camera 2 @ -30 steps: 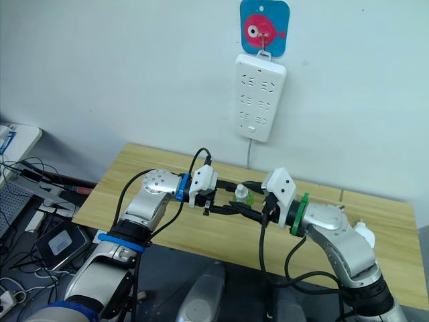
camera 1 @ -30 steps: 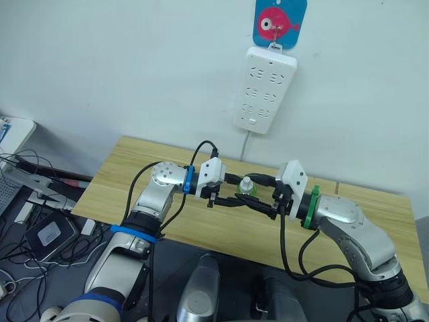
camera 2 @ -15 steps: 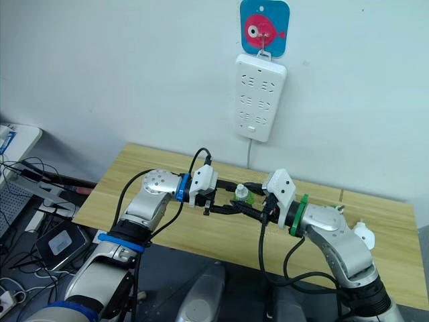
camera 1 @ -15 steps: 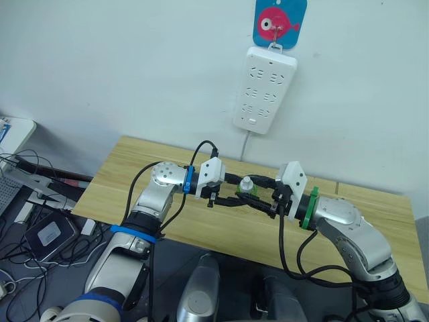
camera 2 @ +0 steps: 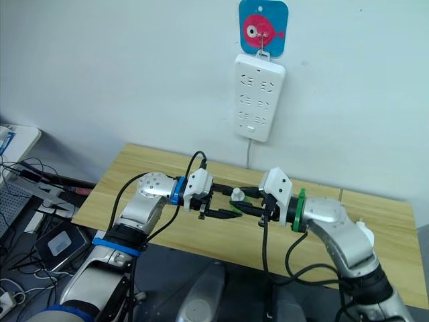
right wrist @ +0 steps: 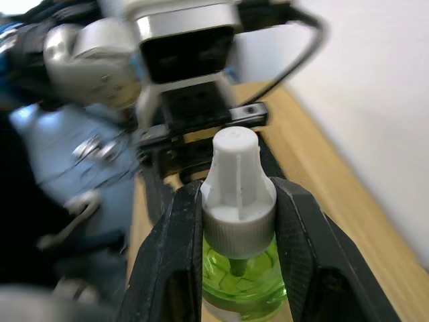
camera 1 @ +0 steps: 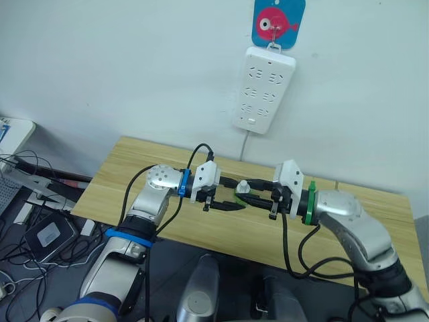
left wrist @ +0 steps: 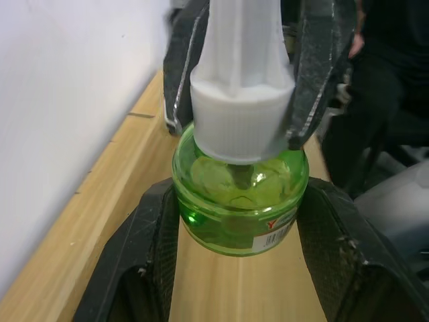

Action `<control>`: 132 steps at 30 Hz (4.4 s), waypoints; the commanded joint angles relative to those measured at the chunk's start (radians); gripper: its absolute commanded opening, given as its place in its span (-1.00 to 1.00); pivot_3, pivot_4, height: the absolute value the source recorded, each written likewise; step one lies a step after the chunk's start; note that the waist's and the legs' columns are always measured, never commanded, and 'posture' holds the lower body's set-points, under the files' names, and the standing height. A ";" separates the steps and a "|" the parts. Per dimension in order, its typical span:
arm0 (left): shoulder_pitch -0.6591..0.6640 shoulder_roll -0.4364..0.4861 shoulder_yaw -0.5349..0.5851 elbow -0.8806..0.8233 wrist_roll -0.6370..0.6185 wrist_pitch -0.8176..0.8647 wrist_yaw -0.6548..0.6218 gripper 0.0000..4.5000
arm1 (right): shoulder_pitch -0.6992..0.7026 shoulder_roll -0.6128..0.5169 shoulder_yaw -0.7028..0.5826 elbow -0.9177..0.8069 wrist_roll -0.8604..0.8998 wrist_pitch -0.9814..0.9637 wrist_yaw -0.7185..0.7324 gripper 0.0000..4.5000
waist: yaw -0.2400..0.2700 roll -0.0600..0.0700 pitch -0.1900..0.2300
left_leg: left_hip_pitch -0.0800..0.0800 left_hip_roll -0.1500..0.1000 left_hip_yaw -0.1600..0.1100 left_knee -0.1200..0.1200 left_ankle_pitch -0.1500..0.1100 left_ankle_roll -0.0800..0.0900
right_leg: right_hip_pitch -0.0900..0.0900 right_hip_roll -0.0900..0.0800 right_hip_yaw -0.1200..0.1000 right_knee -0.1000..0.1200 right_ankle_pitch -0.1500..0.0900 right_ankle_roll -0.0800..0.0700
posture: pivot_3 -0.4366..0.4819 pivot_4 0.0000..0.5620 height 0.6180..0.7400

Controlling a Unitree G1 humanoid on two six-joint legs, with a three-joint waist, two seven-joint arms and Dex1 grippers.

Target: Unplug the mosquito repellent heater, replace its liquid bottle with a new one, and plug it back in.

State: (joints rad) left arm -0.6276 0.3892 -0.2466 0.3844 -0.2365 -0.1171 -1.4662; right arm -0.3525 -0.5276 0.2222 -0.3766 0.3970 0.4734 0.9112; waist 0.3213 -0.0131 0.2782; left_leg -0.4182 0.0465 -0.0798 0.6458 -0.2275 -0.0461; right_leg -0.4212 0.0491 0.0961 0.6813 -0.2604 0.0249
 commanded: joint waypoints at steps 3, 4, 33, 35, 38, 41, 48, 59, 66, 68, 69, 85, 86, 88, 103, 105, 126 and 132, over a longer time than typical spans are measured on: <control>0.047 0.016 -0.061 -0.120 -0.029 0.014 -0.102 -0.03 | -0.189 -0.005 0.093 0.155 0.048 -0.128 0.365 -0.52 | -0.001 0.000 0.000 | 0.000 0.000 0.000 0.000 0.000 0.000 | 0.000 0.000 0.000 0.000 0.000 0.000 | 0.78 -0.10 1.00; 0.064 0.026 -0.071 -0.148 -0.036 0.022 -0.121 -0.03 | -0.235 0.012 0.109 0.212 0.043 -0.152 0.421 -0.52 | -0.002 0.000 0.000 | 0.001 0.000 0.000 0.000 0.000 0.000 | 0.000 0.000 0.000 0.000 0.000 0.000 | 0.80 -0.09 1.00; 0.085 0.012 0.007 -0.151 -0.039 0.096 0.107 -0.03 | 0.035 -0.070 -0.129 -0.096 0.007 0.015 0.060 0.99 | 0.029 0.001 0.000 | -0.001 0.001 0.000 0.000 0.000 0.000 | -0.001 0.001 0.000 0.000 0.000 -0.001 | 0.67 -0.17 1.00; 0.081 0.009 0.012 -0.144 -0.036 0.095 0.129 -0.03 | 0.069 -0.046 -0.118 -0.139 -0.009 0.027 -0.009 0.99 | 0.029 0.001 0.000 | -0.001 0.001 0.000 0.000 0.000 0.000 | 0.000 0.001 0.001 -0.001 0.000 -0.001 | 0.67 -0.19 1.00; 0.067 0.008 0.014 -0.122 -0.030 0.087 0.141 -0.03 | 0.092 -0.004 -0.093 -0.186 -0.018 0.055 -0.089 0.99 | 0.029 0.001 0.000 | -0.001 0.001 0.000 0.000 0.000 0.000 | -0.001 0.001 0.001 -0.001 0.000 0.000 | 0.65 -0.20 1.00; 0.048 0.003 0.013 -0.099 -0.028 0.078 0.142 -0.03 | 0.079 0.042 -0.054 -0.187 -0.052 0.066 -0.161 0.99 | 0.027 0.001 0.000 | -0.001 0.001 0.000 0.000 0.000 0.000 | -0.001 0.001 0.000 -0.001 0.000 0.000 | 0.64 -0.24 1.00; 0.024 -0.011 0.008 -0.066 -0.024 0.057 0.138 -0.03 | 0.003 0.142 0.015 -0.078 -0.154 0.020 -0.274 0.99 | 0.018 0.001 0.000 | -0.001 0.001 0.000 0.000 0.000 0.000 | -0.001 0.001 0.000 -0.001 0.000 -0.001 | 0.63 -0.27 1.00; 0.033 0.003 0.013 -0.063 -0.025 0.047 0.124 -0.03 | 0.057 0.031 -0.123 -0.090 -0.093 0.013 -0.215 0.99 | 0.012 0.001 0.000 | -0.001 0.001 0.000 0.000 0.000 0.000 | 0.000 0.001 0.000 -0.001 0.000 -0.001 | 0.63 -0.27 1.00; 0.019 0.009 0.023 -0.031 -0.021 0.033 0.115 -0.03 | 0.122 -0.085 -0.228 -0.195 0.043 0.099 -0.146 0.99 | 0.003 0.001 0.000 | -0.001 0.001 0.000 0.000 0.000 0.000 | 0.000 0.001 0.000 -0.001 0.000 -0.001 | 0.61 -0.26 1.00; 0.009 0.006 0.025 -0.020 -0.018 0.029 0.112 -0.03 | 0.139 -0.107 -0.227 -0.211 0.082 0.112 -0.112 0.99 | 0.002 0.000 -0.001 | -0.001 0.001 0.000 0.000 0.000 0.000 | 0.000 0.001 0.000 -0.001 0.000 -0.001 | 0.61 -0.26 1.00; 0.005 0.004 0.024 -0.016 -0.017 0.027 0.112 -0.03 | 0.139 -0.108 -0.223 -0.214 0.099 0.119 -0.104 0.99 | 0.002 0.000 -0.001 | -0.001 0.001 0.000 0.000 0.000 0.000 | 0.000 0.001 0.000 -0.001 0.000 -0.001 | 0.61 -0.26 1.00; 0.008 -0.003 0.018 -0.037 -0.017 0.029 0.107 -0.03 | 0.038 0.086 -0.087 -0.170 0.112 0.166 -0.251 0.11 | -0.025 0.000 -0.001 | 0.000 0.001 0.000 0.000 0.000 0.000 | 0.000 0.001 0.000 0.000 0.001 -0.001 | 0.62 -0.25 1.00; 0.008 -0.003 0.017 -0.037 -0.017 0.028 0.107 -0.03 | 0.036 0.087 -0.084 -0.166 0.107 0.161 -0.251 -0.01 | -0.026 0.000 -0.001 | 0.000 0.001 0.000 0.000 0.000 0.000 | 0.000 0.001 0.000 0.000 0.001 -0.001 | 0.62 -0.25 1.00; 0.005 -0.004 0.017 -0.033 -0.015 0.025 0.105 -0.03 | 0.029 0.089 -0.077 -0.154 0.096 0.152 -0.249 -0.35 | -0.026 0.000 -0.001 | 0.000 0.001 0.000 0.000 0.000 0.000 | 0.000 0.001 0.000 0.000 0.001 -0.001 | 0.63 -0.24 1.00; 0.033 0.005 0.025 -0.030 -0.005 0.023 0.115 -0.03 | -0.109 0.132 -0.311 -0.286 0.427 0.348 -0.401 -0.88 | -0.026 0.000 -0.001 | 0.000 0.001 0.000 0.000 0.000 0.000 | 0.000 0.001 0.000 0.000 0.001 -0.001 | 0.65 -0.20 1.00; 0.043 0.010 0.029 -0.036 -0.006 0.026 0.119 -0.03 | -0.107 0.140 -0.359 -0.259 0.436 0.359 -0.451 -0.88 | -0.026 0.000 -0.001 | 0.000 0.001 0.000 0.000 0.000 0.000 | 0.000 0.001 0.000 0.001 0.001 -0.001 | 0.65 -0.20 1.00; 0.049 0.007 0.032 -0.066 -0.035 0.084 0.141 -0.03 | -0.038 0.156 -0.074 -0.275 0.188 0.201 -0.398 -0.88 | -0.036 0.000 -0.001 | 0.000 0.001 0.000 -0.001 0.000 0.000 | -0.001 0.001 0.000 0.000 0.001 -0.001 | 0.65 -0.20 1.00; 0.049 -0.019 0.041 -0.075 -0.045 0.098 0.155 -0.03 | -0.061 0.150 -0.061 -0.234 0.162 0.165 -0.337 -0.88 | -0.040 0.000 -0.001 | -0.001 0.001 0.000 0.000 0.000 0.000 | -0.001 0.001 0.000 0.000 0.001 -0.001 | 0.66 -0.22 1.00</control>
State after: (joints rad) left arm -0.5874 0.3867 -0.1809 0.3234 -0.2904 -0.0228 -1.3175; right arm -0.3779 -0.3976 0.1483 -0.5608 0.5251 0.6924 0.5286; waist 0.2815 -0.0126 0.2773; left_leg -0.4187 0.0476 -0.0798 0.6456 -0.2274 -0.0461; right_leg -0.4218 0.0503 0.0965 0.6810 -0.2597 0.0240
